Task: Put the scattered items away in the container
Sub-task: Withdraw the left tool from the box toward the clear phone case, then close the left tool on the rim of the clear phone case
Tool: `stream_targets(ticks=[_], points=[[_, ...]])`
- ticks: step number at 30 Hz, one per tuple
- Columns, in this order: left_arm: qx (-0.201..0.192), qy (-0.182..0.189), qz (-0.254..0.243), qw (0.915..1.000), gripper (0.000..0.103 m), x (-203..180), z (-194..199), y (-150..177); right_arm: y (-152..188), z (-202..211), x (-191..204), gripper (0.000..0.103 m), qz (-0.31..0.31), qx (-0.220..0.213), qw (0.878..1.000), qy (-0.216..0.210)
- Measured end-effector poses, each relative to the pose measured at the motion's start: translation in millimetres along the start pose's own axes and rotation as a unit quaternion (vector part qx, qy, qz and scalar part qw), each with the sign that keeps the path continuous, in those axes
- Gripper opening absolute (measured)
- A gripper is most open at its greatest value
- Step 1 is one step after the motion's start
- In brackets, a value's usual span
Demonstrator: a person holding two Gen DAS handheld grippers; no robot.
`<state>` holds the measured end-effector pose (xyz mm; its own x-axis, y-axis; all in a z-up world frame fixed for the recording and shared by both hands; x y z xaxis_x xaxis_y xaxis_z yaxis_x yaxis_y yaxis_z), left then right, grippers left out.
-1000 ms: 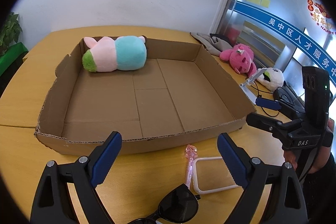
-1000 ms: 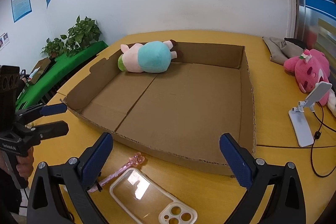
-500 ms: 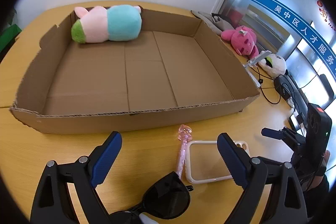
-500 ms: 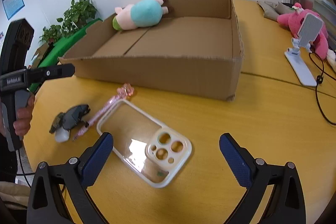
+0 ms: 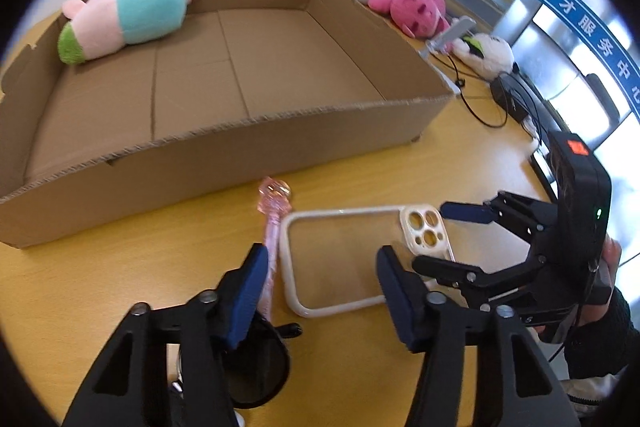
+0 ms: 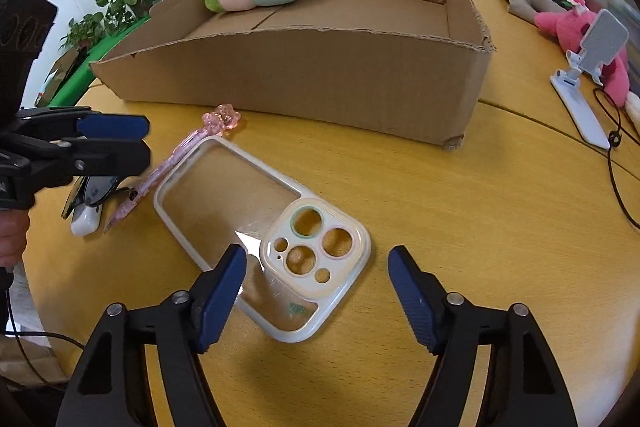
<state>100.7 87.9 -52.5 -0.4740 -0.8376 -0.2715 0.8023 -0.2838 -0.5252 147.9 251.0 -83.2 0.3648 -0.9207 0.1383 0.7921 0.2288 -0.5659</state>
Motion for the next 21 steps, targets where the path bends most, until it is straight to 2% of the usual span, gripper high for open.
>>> stream_targets(ticks=[1, 4, 7, 12, 14, 16, 19, 21], points=[[0.007, 0.003, -0.004, 1.0, 0.043, -2, -3, 2, 0, 1, -2, 0.069, -0.003, -0.002, 1.0, 0.001], [0.018, 0.016, -0.016, 0.9996, 0.034, -10, -7, 4, 1, 4, -13, 0.061, -0.008, -0.004, 1.0, -0.007], [0.023, 0.032, -0.025, 0.9989, 0.033, -18, -8, 6, 3, 7, -27, 0.061, -0.007, -0.003, 1.0, -0.002], [0.035, 0.056, -0.03, 0.9974, 0.033, -25, -15, 8, 3, 19, -50, 0.064, 0.027, -0.001, 0.999, 0.039], [0.041, 0.065, -0.029, 0.9966, 0.033, -27, -20, 8, 2, 24, -48, 0.076, 0.06, -0.004, 0.998, 0.03], [0.048, 0.071, -0.031, 0.9958, 0.033, -29, -26, 7, 0, 32, -42, 0.096, 0.097, -0.021, 0.995, -0.002], [0.056, 0.081, -0.037, 0.9944, 0.028, -34, -31, 7, -7, 34, -32, 0.099, 0.148, -0.034, 0.988, -0.042], [0.062, 0.084, -0.041, 0.9937, 0.02, -37, -34, 7, -9, 28, -31, 0.099, 0.165, -0.029, 0.984, -0.058]])
Point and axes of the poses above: each gripper's, at about its wrist camera, not at the fingertips, and z roughly against the way its jaws point, x to its left, y to its underside, the point moved 3 cm from there along -z, roughly the way its jaws point, and after that the axes turned 3 degrees about -x, right-handed, at the moved point
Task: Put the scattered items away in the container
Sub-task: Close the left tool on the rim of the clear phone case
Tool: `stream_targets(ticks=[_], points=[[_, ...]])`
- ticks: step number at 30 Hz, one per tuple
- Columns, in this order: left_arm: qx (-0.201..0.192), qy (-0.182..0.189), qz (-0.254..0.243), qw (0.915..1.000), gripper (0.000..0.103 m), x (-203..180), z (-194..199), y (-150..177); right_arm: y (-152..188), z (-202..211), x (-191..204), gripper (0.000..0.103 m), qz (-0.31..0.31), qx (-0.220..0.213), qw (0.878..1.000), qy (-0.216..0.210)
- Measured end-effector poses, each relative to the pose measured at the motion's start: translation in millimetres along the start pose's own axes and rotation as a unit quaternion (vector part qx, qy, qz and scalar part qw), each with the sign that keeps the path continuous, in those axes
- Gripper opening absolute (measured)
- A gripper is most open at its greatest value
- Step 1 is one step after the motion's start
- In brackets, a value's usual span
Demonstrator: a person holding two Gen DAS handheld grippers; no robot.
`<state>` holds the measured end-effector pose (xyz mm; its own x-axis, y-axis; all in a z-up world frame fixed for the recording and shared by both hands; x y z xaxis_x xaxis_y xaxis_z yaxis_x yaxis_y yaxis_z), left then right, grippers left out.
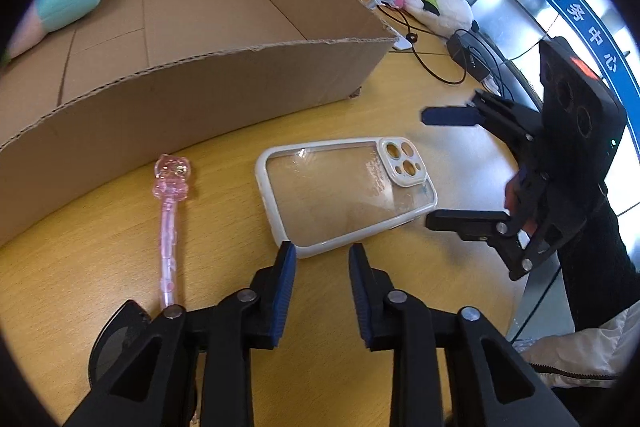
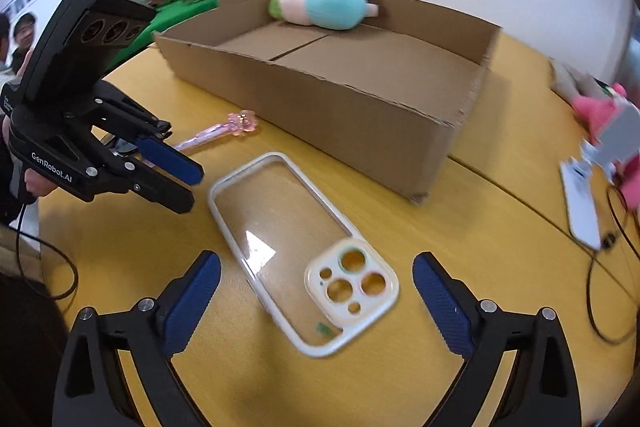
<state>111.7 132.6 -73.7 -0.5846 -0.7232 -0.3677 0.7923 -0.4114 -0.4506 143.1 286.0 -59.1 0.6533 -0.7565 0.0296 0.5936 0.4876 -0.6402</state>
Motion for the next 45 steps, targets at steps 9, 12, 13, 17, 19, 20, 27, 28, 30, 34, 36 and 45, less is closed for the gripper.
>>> stream_targets(ticks=[9, 12, 13, 17, 19, 20, 27, 28, 30, 34, 36, 45], points=[[0.004, -0.011, 0.031, 0.9995, 0.014, 12, 1, 10, -1, -41, 19, 0.093, 0.04, 0.06, 0.997, -0.029], [0.0, -0.004, 0.054, 0.9985, 0.014, 20, 3, 9, 3, -40, 34, 0.092, 0.013, 0.055, 0.998, 0.005], [-0.002, 0.0, 0.06, 0.9982, 0.014, 22, 3, 9, 5, -37, 35, 0.092, 0.0, 0.052, 0.999, 0.013], [-0.004, 0.002, 0.067, 0.9977, 0.015, 24, 1, 7, 14, -26, 38, 0.09, -0.082, 0.03, 0.996, 0.034], [-0.005, 0.009, 0.074, 0.9972, 0.023, 24, 0, 5, 17, -18, 38, 0.071, -0.126, 0.014, 0.992, 0.027], [-0.008, 0.014, 0.079, 0.9968, 0.031, 25, 0, 4, 16, -16, 35, 0.056, -0.143, 0.01, 0.989, 0.021], [-0.001, 0.029, 0.097, 0.9949, 0.036, 26, -5, 6, 20, -7, 39, 0.092, -0.164, 0.012, 0.986, -0.002], [-0.002, 0.029, 0.097, 0.9949, 0.036, 26, -5, 6, 18, -6, 46, 0.097, -0.157, 0.009, 0.988, -0.008], [-0.003, 0.028, 0.1, 0.9946, 0.036, 26, -5, 7, 16, -9, 58, 0.096, -0.141, 0.011, 0.99, -0.017], [-0.004, 0.025, 0.102, 0.9944, 0.036, 27, -5, 8, 15, -29, 75, 0.085, -0.063, 0.046, 0.995, 0.063], [-0.005, 0.022, 0.104, 0.9944, 0.036, 27, -4, 8, 12, -28, 75, 0.082, -0.071, 0.043, 0.995, 0.057], [-0.026, 0.053, 0.133, 0.9893, 0.044, 32, 1, 4, 11, -19, 50, 0.082, -0.233, -0.003, 0.97, -0.075]])
Point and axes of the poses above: each gripper's, at about its wrist camera, not at the fingertips, and z roughly against the way its jaws point, x to its left, y to its underside, the point moved 3 cm from there along -z, roughly the way its jaws point, and after that the axes turned 3 degrees about -x, right-handed, at the moved point
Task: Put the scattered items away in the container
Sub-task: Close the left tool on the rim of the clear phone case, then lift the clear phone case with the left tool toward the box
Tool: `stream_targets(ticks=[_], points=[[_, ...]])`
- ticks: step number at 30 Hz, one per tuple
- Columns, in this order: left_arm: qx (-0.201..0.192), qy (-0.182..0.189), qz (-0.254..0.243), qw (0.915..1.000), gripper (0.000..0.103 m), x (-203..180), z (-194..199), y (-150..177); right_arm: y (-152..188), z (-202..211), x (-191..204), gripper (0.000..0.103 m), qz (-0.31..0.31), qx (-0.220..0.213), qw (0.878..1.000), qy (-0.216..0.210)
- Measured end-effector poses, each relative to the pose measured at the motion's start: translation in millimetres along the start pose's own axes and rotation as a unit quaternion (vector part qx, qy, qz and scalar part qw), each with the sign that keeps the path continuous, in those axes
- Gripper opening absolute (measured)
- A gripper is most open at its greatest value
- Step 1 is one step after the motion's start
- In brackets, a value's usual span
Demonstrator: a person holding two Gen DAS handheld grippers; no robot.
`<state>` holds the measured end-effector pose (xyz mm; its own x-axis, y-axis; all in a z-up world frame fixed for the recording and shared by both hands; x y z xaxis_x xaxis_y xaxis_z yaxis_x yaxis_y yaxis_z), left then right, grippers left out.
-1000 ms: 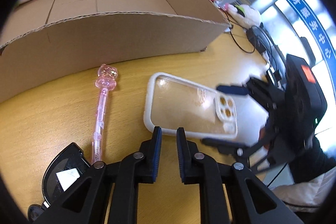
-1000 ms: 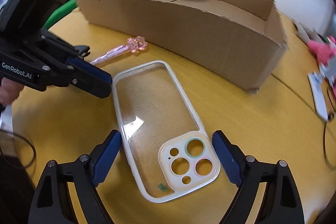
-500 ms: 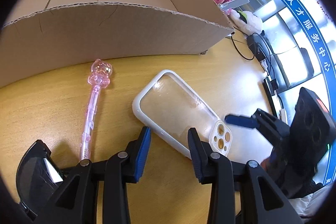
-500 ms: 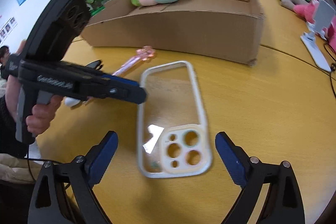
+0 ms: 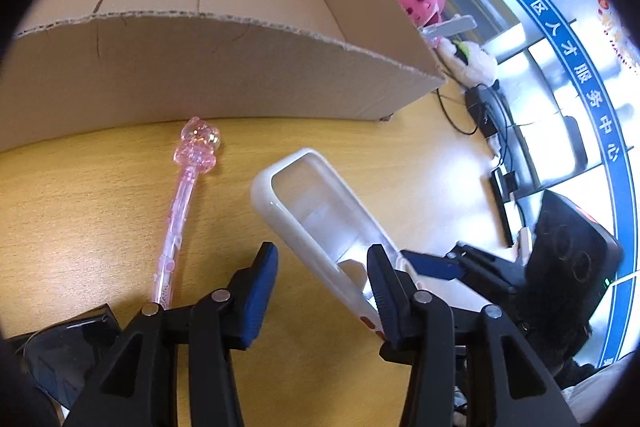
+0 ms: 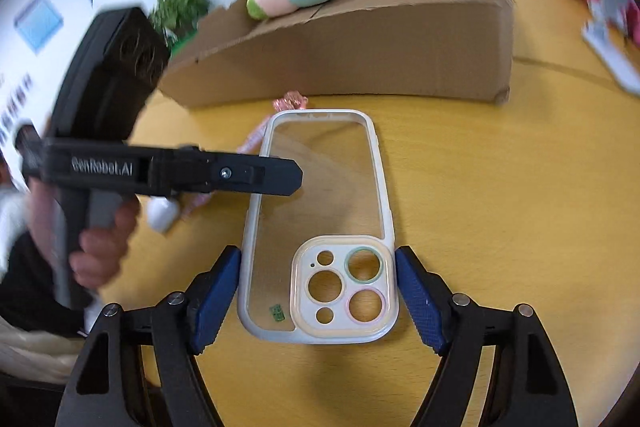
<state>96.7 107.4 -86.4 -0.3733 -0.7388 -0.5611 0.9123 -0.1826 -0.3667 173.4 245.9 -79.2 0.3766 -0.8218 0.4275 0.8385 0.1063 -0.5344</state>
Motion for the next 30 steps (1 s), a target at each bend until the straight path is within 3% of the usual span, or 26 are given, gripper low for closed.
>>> stream_targets(ticks=[2, 3, 7, 12, 19, 25, 30], points=[[-0.005, 0.004, -0.004, 1.0, 0.039, -2, 2, -2, 0, 0, -2, 0.082, -0.025, 0.003, 0.999, -0.036], [-0.007, 0.005, -0.006, 0.9999, 0.029, -3, 4, -3, 0, -1, -1, 0.082, -0.029, 0.005, 0.999, -0.046], [-0.018, 0.022, -0.011, 0.9995, 0.02, -9, 12, -5, -1, -4, 9, 0.082, -0.012, 0.013, 0.999, -0.046], [-0.032, 0.03, -0.015, 0.9989, 0.015, -19, 22, -8, 0, 1, 17, 0.084, 0.011, 0.01, 1.0, -0.024], [-0.051, 0.035, -0.025, 0.9978, 0.01, -36, 34, -13, -14, 0, 39, 0.087, 0.061, -0.026, 0.998, 0.018], [-0.067, 0.035, -0.029, 0.9967, 0.009, -39, 44, -14, -21, -6, 29, 0.081, 0.045, -0.041, 0.998, 0.003], [-0.083, 0.054, -0.041, 0.9943, 0.01, -40, 57, -16, -27, -1, 41, 0.08, 0.071, -0.056, 0.996, 0.022]])
Point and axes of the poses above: each gripper's, at about its wrist camera, not at the fingertips, and z roughly against the way its jaws point, x to its left, y to its underside, the point moved 3 cm from there along -z, roughly the way its jaws point, and after that the axes turned 3 degrees about -x, right-handed, at the moved point
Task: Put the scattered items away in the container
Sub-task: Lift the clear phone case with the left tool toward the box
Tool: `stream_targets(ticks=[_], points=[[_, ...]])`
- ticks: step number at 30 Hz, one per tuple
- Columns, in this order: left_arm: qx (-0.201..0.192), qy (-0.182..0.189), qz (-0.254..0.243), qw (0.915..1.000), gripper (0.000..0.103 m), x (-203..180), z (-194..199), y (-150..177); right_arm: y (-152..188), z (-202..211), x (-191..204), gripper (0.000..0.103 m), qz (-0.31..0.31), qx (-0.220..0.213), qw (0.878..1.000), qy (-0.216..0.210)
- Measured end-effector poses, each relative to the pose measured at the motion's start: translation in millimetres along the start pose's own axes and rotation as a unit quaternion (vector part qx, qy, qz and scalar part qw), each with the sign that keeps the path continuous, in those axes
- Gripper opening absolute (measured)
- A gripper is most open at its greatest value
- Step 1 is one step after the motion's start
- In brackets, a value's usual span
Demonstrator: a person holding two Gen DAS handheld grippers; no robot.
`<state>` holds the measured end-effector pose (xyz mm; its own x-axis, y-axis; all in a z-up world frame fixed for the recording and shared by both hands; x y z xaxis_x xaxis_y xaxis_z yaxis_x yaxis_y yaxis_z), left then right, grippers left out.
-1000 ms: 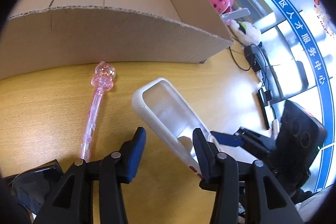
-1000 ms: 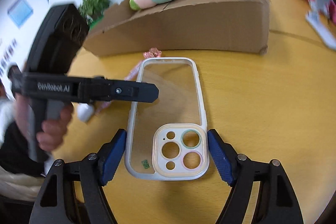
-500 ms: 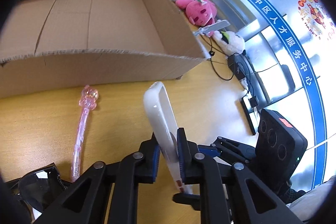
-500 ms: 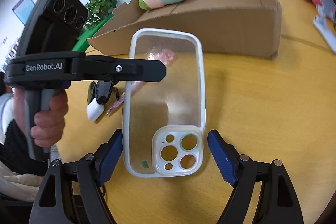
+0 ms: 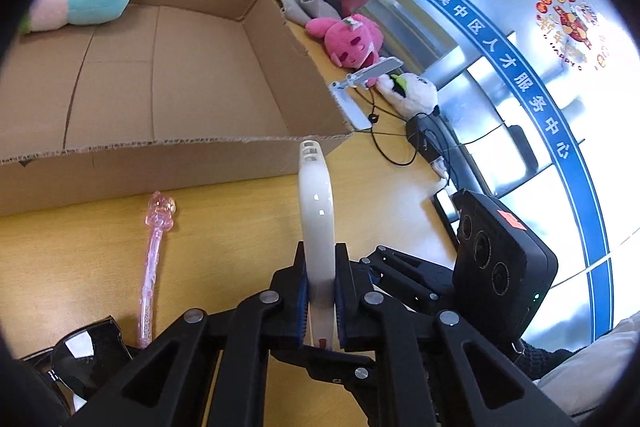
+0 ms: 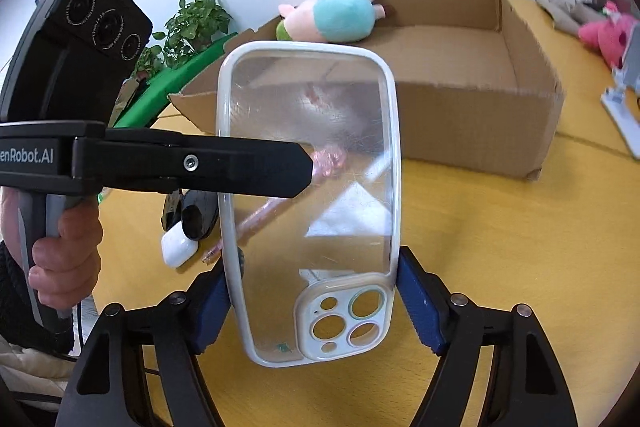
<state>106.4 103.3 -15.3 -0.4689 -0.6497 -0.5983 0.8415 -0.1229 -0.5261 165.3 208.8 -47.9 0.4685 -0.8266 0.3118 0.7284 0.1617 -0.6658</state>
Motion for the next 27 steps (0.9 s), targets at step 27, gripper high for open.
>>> stream_targets(ticks=[27], points=[[-0.109, -0.176, -0.078, 0.9753, 0.02, 31, 81, -82, -97, -2, 44, 0.079, 0.218, -0.004, 0.969, 0.119]])
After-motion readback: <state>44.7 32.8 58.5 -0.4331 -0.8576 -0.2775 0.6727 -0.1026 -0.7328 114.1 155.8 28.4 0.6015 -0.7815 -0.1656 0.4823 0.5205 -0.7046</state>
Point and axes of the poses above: each gripper's, at about its wrist camera, not at the fingertips, and z roughly against the way its jaws point, x to its left, y to its underside, the point moved 3 cm from there along -z, roughly the way its jaws point, and after that the axes turned 3 degrees about -x, right-handed, at the moved point
